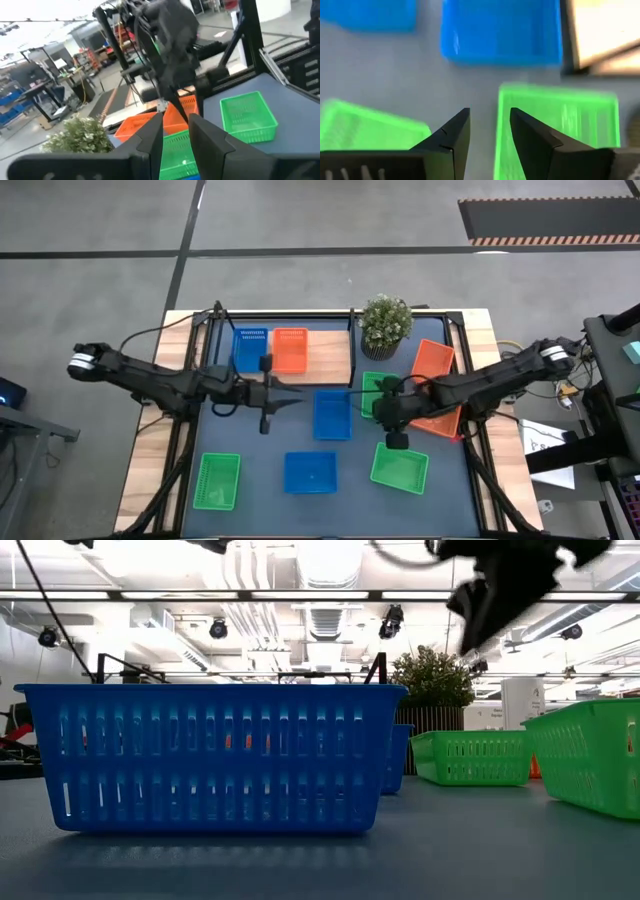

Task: Stack baskets on shelf by color
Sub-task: Put the top right green bin on the shelf

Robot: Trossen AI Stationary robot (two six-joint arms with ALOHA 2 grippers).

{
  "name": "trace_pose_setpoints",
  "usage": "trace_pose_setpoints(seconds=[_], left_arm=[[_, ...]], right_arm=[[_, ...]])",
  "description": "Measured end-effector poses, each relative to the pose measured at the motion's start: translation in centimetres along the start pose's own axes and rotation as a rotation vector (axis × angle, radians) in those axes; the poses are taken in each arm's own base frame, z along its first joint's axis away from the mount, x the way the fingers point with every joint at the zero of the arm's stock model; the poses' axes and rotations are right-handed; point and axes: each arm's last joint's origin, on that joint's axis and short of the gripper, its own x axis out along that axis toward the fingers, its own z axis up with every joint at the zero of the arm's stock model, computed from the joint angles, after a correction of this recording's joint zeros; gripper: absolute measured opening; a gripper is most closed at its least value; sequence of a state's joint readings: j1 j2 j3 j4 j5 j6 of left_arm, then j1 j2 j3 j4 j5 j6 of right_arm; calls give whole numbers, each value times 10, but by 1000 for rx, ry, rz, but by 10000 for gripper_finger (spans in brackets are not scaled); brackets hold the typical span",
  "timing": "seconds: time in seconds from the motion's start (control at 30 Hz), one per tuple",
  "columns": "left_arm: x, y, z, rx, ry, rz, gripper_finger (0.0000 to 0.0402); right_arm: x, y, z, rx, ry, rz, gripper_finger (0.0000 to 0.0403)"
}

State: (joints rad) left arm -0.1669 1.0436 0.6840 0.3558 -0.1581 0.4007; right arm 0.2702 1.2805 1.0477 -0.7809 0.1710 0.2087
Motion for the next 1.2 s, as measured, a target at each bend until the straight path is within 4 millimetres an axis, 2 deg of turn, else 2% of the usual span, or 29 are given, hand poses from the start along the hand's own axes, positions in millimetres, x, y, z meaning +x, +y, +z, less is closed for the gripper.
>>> trace_pose_setpoints(seconds=[0.1, 0.2, 0.4, 0.7, 0.87, 1.03, 1.2], left_arm=[[-9, 2, 2, -2, -31, 14, 77], [-17, 5, 5, 0, -71, 31, 77], [-29, 9, 9, 11, -100, 45, 77], [-29, 7, 5, 12, -88, 39, 77], [-29, 7, 4, 12, -84, 36, 77], [-29, 6, 3, 12, -81, 36, 77], [-29, 5, 0, 13, -77, 34, 77]], right_arm=[[15, 1, -3, -9, 159, -50, 135], [31, 4, -4, -29, 221, -62, 134], [55, 5, -6, -46, 296, -80, 128], [86, 5, -8, -45, 331, -119, 126], [99, 7, -11, -52, 371, -126, 91], [102, 8, -13, -51, 397, -97, 20], [88, 9, -12, -11, 380, -69, 9]])
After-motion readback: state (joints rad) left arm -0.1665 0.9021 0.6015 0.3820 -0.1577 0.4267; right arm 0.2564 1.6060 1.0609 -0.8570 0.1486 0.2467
